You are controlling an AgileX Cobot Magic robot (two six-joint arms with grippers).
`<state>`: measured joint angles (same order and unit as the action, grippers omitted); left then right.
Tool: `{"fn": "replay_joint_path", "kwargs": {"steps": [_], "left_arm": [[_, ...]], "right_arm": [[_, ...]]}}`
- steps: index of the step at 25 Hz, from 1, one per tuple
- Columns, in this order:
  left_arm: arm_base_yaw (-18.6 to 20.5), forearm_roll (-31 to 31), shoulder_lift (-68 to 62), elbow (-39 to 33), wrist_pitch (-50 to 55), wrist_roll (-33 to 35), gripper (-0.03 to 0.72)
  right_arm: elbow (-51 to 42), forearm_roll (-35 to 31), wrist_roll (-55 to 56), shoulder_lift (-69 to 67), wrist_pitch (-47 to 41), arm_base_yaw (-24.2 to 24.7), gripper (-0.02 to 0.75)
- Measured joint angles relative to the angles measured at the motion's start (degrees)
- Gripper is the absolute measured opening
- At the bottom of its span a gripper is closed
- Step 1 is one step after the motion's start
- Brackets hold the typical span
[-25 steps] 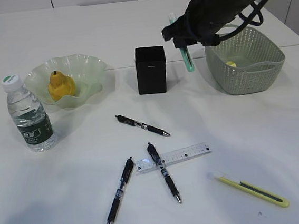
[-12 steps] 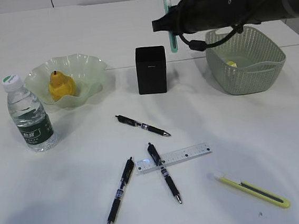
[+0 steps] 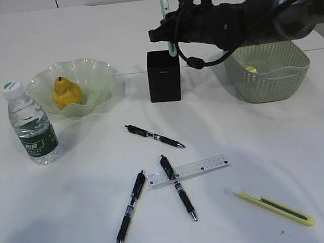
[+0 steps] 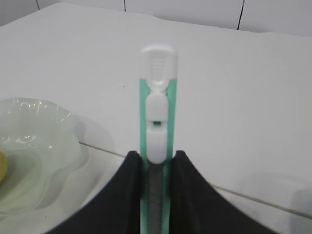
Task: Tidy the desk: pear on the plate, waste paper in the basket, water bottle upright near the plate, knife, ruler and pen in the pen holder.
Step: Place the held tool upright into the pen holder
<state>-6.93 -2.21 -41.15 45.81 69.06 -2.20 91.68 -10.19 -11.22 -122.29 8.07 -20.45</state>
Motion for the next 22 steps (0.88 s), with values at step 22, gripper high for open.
{"fn": "replay_joint_path", "kwargs": {"steps": [22], "left_arm": [[0.0, 0.2, 0.0, 0.0, 0.0, 0.0, 0.456]], "right_arm": [[11.2, 1.0, 1.5, -9.8, 1.2, 0.0, 0.162]]}}
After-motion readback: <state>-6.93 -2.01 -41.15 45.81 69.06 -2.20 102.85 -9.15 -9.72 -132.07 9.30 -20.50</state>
